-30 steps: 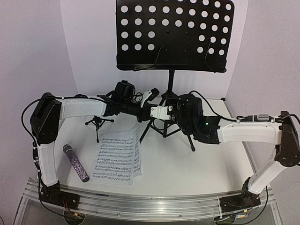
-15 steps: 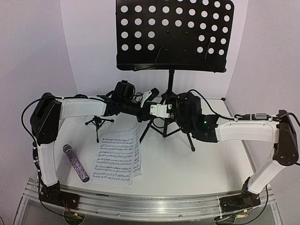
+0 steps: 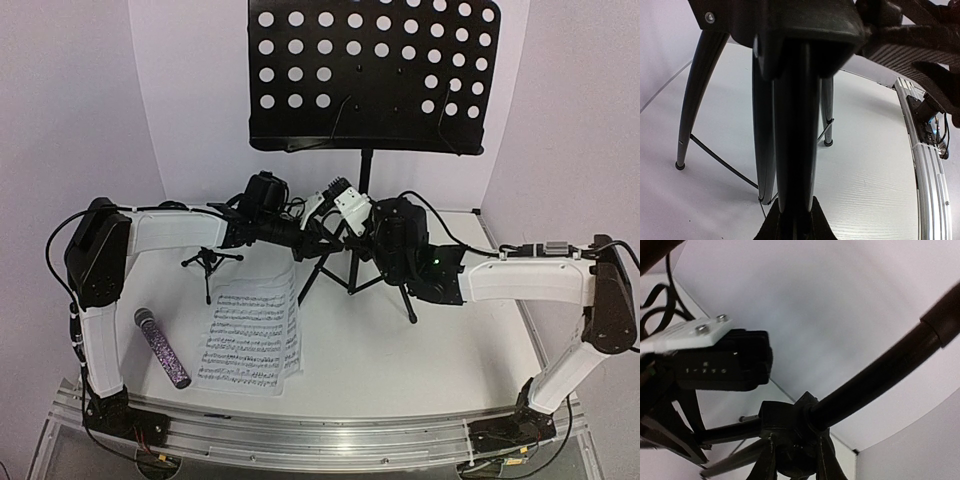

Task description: Set up the instrument practice props

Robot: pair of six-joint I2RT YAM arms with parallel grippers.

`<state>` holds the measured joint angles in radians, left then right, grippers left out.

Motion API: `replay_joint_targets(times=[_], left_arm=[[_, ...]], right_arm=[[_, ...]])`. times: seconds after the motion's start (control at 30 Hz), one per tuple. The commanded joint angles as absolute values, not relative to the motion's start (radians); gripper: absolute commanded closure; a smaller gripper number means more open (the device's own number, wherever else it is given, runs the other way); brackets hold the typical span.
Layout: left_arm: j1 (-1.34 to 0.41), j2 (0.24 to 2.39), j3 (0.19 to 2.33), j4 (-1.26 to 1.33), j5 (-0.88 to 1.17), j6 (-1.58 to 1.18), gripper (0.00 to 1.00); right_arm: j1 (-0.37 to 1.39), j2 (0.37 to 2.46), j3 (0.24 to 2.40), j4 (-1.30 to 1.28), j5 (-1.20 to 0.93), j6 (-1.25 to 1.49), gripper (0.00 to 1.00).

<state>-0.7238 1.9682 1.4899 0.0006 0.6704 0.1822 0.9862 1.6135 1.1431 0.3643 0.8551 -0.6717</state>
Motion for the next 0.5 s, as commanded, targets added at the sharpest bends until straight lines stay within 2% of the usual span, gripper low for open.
replay_joint_targets(times=[0.0, 0.2, 0.47], left_arm=[[-0.726, 1.981, 1.473, -0.061, 0.69, 0.18, 1.0], [-0.727, 1.977, 1.473, -0.057, 0.689, 0.179, 1.0], [-0.727, 1.978, 1.475, -0.052, 0.689, 0.176, 1.0]], right_arm=[[0.98, 1.628, 1.186, 0.347, 0.952, -0.189, 1.0], [0.981, 1.633, 1.19, 0.339, 0.976, 0.103, 1.0], [0.981, 1.613, 1.192, 0.186, 0.984, 0.61, 1.0]])
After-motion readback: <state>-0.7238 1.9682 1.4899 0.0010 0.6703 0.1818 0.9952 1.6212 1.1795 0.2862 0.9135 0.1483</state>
